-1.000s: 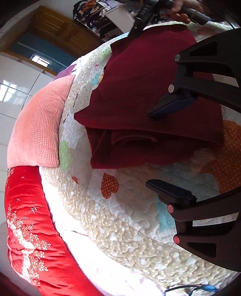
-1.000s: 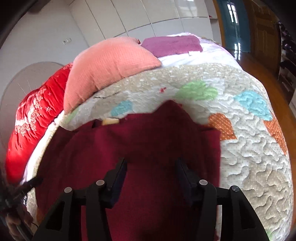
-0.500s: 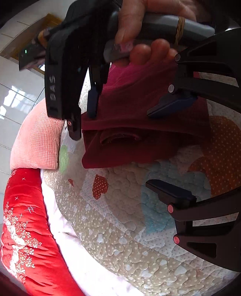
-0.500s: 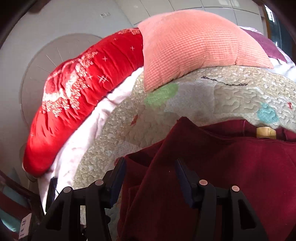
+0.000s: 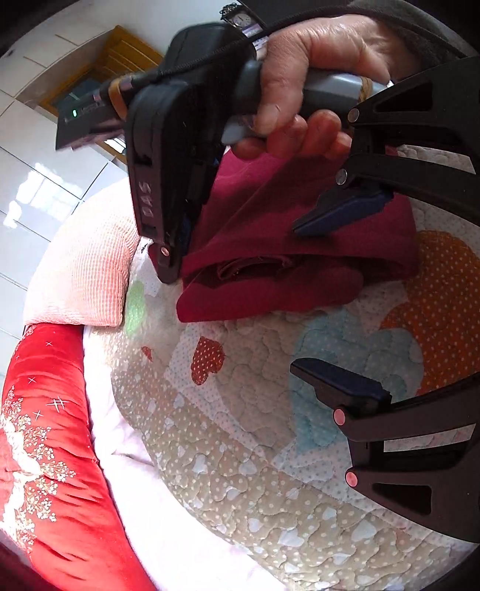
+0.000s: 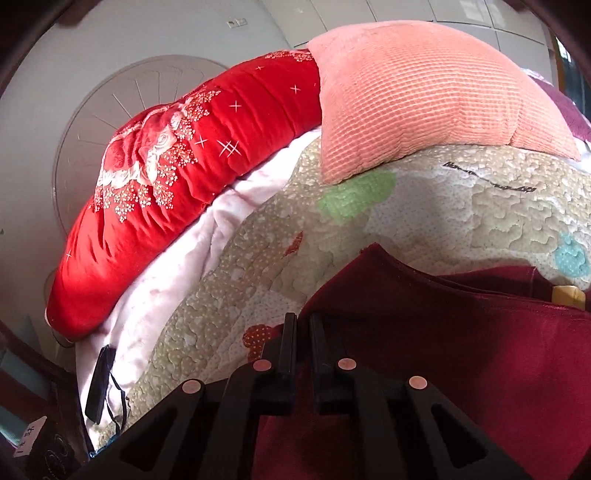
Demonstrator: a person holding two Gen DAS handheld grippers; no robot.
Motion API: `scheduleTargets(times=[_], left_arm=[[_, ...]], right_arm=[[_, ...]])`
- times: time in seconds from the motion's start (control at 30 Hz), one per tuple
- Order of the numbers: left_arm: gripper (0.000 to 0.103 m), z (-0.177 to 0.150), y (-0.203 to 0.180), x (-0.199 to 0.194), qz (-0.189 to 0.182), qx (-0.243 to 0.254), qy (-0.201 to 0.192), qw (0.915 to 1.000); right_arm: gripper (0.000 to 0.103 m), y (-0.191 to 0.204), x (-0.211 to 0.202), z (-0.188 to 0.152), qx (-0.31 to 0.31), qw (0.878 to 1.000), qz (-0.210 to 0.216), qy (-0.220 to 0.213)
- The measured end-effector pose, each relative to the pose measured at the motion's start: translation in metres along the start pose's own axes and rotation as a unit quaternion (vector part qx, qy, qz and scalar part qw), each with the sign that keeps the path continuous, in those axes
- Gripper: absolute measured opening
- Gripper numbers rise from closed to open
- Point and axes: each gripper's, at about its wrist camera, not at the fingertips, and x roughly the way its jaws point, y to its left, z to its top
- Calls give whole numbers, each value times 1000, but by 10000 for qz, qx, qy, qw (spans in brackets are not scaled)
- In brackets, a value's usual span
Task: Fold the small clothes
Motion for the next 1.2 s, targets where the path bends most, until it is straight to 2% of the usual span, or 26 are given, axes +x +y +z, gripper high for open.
scheduleTargets(times=[0.07, 0.13, 0.17, 0.2, 0.23, 0.37, 0.43, 0.5, 0.63, 0.67, 0.73, 0.8, 0.83, 0.93, 1.0, 1.1, 1.17, 1.2], left_arm=[[69, 0, -1, 1, 13, 14, 1, 10000], [69, 1, 0, 4, 29, 46, 14, 10000], [69, 1, 0, 4, 31, 58, 8, 10000], [69, 1, -1, 3, 30, 72, -2, 10000], [68, 0, -2, 4, 42, 100, -11, 9999], [68, 1, -2, 4, 115, 155, -44, 9998], [68, 1, -3, 4, 128, 154, -64, 9998], [68, 2, -4, 3, 181, 191, -109, 9996], [68, 1, -8, 4, 241, 250, -140, 9993], [68, 0, -9, 4, 246, 254, -142, 9993], [68, 0, -11, 4, 243, 275, -174, 9992], [69, -1, -14, 1, 208, 296, -271, 9990], [68, -1, -15, -1, 167, 296, -342, 9988], [68, -2, -20, -3, 25, 331, -465, 9984], [68, -2, -23, -1, -41, 386, -455, 9982], [68, -4, -29, 6, -85, 549, -308, 9980], [68, -5, -33, 10, -56, 660, -254, 9975], [68, -6, -35, 13, -20, 709, -224, 9972]], right_arm=[[6, -6, 13, -7, 84, 9999, -60, 131], [11, -18, 6, -13, 341, 9992, 209, 14], [19, -24, -4, -16, 441, 9981, 421, -86], [32, -27, -17, -20, 481, 9970, 585, -175], [35, -30, -31, -25, 456, 9963, 670, -283], [36, -49, -95, -58, 307, 9968, 332, -666], [36, -68, -129, -77, 332, 9953, -9, -907], [35, -92, -162, -94, 269, 9907, -725, -1121], [36, -154, -206, -118, 511, 9650, -2244, -1260], [36, -173, -211, -123, 704, 9595, -2432, -1233], [36, -207, -214, -132, 1120, 9560, -2467, -1121], [36, -230, -213, -141, 1510, 9599, -2135, -1013], [36, -235, -216, -143, 1625, 9602, -1987, -1105], [36, -231, -227, -137, 1482, 9577, -2051, -1368], [44, -228, -226, -125, 1398, 9572, -2031, -1516], [47, -234, -211, -101, 1305, 9577, -2115, -1453], [47, -246, -195, -88, 1427, 9592, -2090, -1264], [41, -252, -188, -84, 1512, 9605, -2029, -1158]])
